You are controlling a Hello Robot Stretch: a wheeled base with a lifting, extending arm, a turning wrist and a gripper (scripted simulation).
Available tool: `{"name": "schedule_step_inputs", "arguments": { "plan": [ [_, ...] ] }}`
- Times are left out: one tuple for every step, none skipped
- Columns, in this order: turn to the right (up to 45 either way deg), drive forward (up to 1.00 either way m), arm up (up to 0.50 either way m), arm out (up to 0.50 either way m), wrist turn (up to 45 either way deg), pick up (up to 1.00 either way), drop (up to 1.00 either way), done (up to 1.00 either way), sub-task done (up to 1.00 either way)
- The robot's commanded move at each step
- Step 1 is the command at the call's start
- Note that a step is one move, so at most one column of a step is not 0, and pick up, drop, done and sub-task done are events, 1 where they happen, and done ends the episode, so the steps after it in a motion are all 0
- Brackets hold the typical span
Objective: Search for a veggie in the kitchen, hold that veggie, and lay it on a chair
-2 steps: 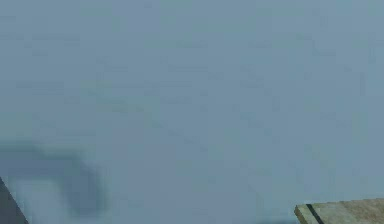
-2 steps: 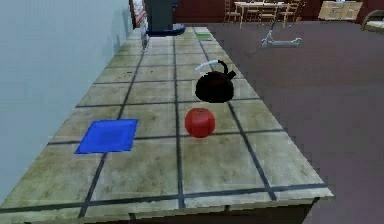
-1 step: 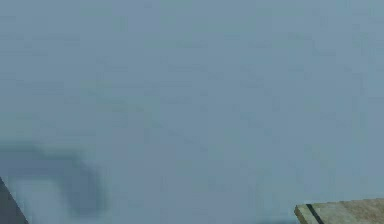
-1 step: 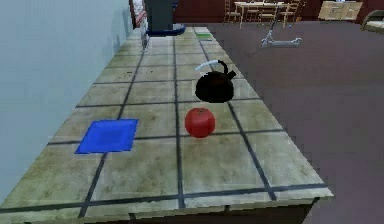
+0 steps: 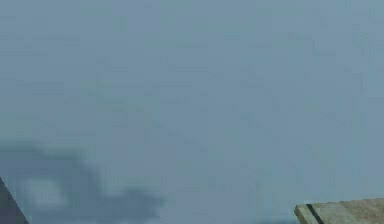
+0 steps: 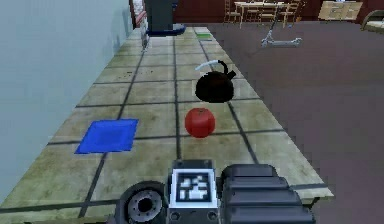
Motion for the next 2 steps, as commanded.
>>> {"name": "schedule_step_inputs", "arguments": {
  "plan": [
    [0.0, 0.00, 0.00, 0.26, 0.0, 0.00, 0.00, 0.00, 0.00],
    [0.0, 0.00, 0.00, 0.00, 45.0, 0.00, 0.00, 0.00, 0.00]
  ]
}}
